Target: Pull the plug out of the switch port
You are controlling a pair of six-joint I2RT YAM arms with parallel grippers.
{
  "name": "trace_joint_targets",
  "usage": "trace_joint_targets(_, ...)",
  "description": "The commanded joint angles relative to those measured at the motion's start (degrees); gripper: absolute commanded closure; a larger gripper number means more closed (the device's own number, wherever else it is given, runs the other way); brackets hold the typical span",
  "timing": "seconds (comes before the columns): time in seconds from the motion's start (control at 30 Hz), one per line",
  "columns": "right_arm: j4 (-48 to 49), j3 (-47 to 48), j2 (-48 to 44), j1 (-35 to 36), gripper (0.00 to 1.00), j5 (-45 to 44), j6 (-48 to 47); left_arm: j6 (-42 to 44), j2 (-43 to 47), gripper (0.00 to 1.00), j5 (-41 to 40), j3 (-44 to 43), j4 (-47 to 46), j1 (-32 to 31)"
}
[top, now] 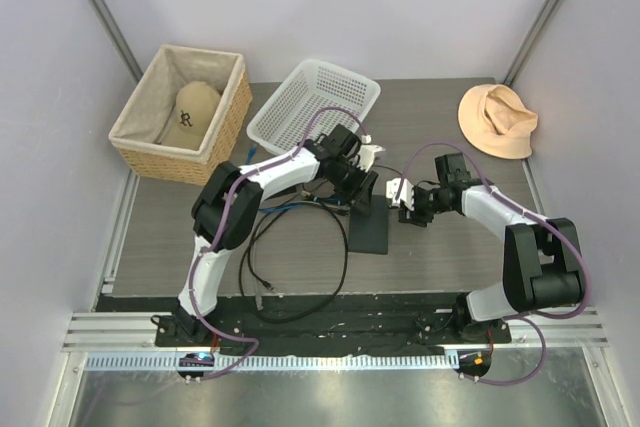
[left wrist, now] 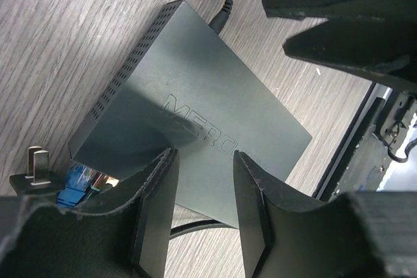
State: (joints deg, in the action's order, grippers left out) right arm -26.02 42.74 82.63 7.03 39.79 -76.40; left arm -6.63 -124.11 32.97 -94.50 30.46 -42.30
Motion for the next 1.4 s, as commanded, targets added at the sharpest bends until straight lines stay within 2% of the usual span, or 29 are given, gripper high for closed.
trace_joint_targets(0.0,6.67,-0.02,-0.54,0.79,0.53,0.02,-0.51,2.42,-7.54,0.54,-5.03,2.66,7.16,0.29)
trace_joint_targets(0.23,11.34,0.59,3.50,2.73,0.57,-2.70,2.83,2.33,-8.86,0.54,-4.41,0.89,7.60,0.47)
trace_joint_targets(0.3,11.26,1.64,4.90,2.73,0.60,-2.53,2.92,2.41,-8.95,0.54,-4.50,0.81,7.60,0.56)
trace_joint_targets(0.47,8.27,3.84,7.63,2.99,0.62,-2.26,0.99,2.33,-9.83,0.54,-4.06,0.37,7.60,0.64)
trace_joint_targets(1.0,15.03,0.50,9.21,6.16,0.62,-5.69,1.43,2.33,-10.97,0.54,-1.77,-0.33,7.60,1.61)
trace_joint_targets(1.33,14.77,-0.29,9.39,6.16,0.67,-6.74,0.99,2.42,-11.59,0.54,-1.42,-0.86,7.95,1.61)
trace_joint_targets(1.37,14.68,-0.46,9.39,6.16,0.70,-6.92,0.73,2.41,-11.59,0.54,-1.07,-0.78,7.95,1.61)
